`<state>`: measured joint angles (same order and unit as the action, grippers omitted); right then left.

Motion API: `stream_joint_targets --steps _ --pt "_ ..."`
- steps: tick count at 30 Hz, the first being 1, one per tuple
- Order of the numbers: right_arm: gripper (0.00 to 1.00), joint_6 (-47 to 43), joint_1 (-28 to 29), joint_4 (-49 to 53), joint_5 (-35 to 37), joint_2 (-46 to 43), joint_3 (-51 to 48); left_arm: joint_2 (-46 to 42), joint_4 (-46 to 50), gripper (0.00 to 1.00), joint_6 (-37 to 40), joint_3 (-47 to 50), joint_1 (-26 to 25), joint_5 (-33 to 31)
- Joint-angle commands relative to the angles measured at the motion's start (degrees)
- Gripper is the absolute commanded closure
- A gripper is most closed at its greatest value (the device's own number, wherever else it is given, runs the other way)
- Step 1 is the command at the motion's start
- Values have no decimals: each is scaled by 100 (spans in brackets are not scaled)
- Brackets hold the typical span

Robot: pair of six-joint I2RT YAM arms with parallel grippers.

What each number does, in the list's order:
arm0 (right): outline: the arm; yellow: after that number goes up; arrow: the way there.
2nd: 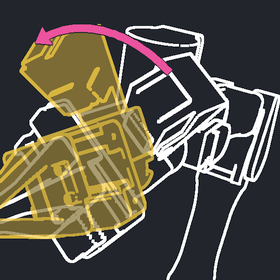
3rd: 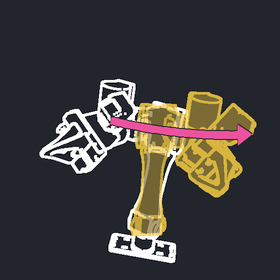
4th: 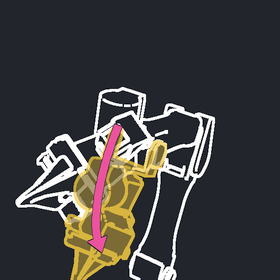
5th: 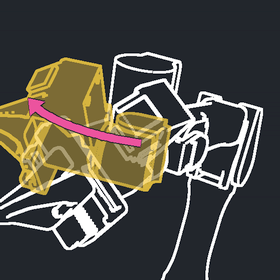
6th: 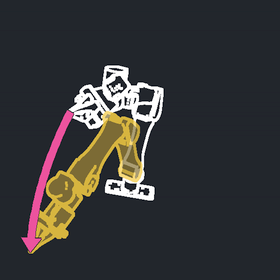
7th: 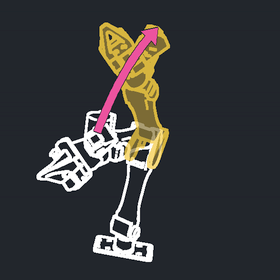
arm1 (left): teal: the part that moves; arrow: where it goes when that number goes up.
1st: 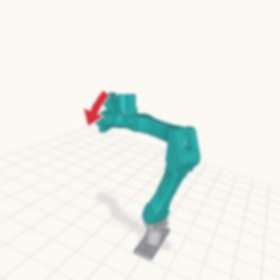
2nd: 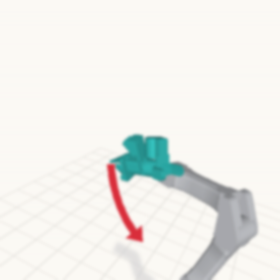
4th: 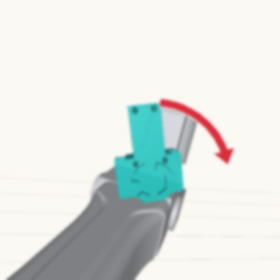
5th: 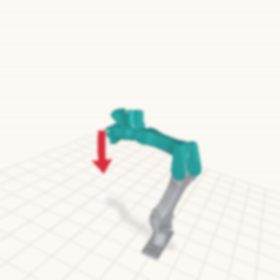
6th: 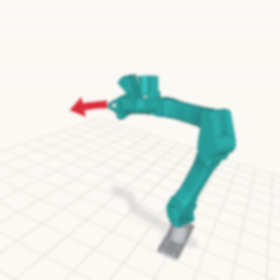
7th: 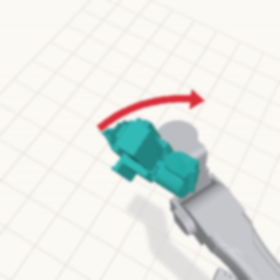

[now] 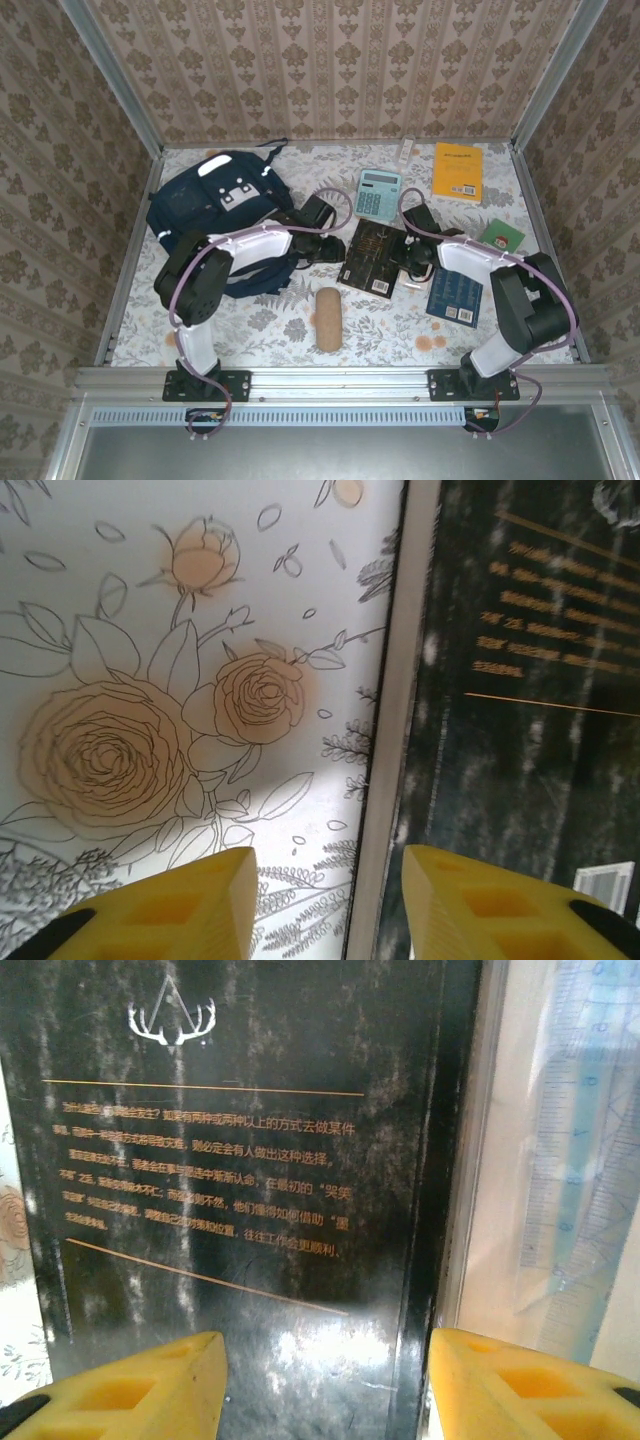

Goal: Pack the student bag

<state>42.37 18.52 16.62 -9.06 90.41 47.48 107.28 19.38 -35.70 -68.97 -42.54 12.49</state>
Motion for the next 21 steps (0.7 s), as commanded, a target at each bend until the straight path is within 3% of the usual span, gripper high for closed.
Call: stream_joint_targets --steps 1,10,21 --pt "45 92 -25 -122 -122 167 -46 191 -133 62 -104 -156 -61 226" --pt "44 3 -26 -84 -57 168 -85 401 -276 65 -176 -216 -104 360" --pt "45 614 -25 -2094 -1799 175 -506 587 -329 84 -233 -249 -139 614"
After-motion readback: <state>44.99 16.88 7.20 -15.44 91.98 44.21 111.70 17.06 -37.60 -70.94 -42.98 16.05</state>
